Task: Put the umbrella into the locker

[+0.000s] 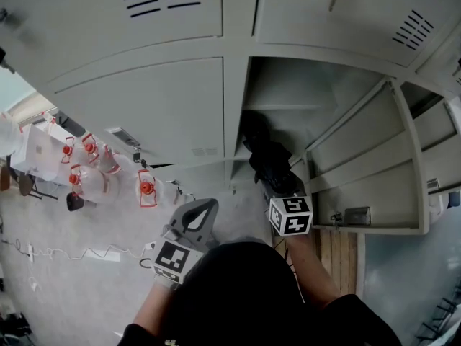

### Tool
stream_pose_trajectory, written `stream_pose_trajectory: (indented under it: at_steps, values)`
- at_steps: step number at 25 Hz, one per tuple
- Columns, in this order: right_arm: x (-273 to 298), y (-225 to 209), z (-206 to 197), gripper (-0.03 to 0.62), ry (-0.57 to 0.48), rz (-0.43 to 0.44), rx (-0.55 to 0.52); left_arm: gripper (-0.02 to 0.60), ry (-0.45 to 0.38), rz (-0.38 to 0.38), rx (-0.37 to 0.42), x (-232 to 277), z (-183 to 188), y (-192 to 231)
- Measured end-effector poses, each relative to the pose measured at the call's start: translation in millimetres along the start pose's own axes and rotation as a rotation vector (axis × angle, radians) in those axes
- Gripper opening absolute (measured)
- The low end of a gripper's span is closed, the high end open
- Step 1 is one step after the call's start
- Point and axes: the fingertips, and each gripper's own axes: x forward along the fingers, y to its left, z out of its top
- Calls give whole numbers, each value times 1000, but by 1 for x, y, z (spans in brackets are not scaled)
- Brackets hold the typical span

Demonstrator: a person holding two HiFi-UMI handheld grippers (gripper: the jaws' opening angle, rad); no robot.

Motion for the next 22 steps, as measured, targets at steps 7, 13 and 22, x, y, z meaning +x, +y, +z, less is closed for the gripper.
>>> stream_pose_trajectory:
  at_steps: [7,13,22]
  values:
    - [33,-8,13,229,8,-29,-15,12,0,22,-4,-5,-4,14]
    - [62,-14,17,244,16,-47,-22,12,5,46,-18,-11,-9,21]
    - [103,-20,21,262,56,-80,-133,12,14,75,-36,-17,-15,25]
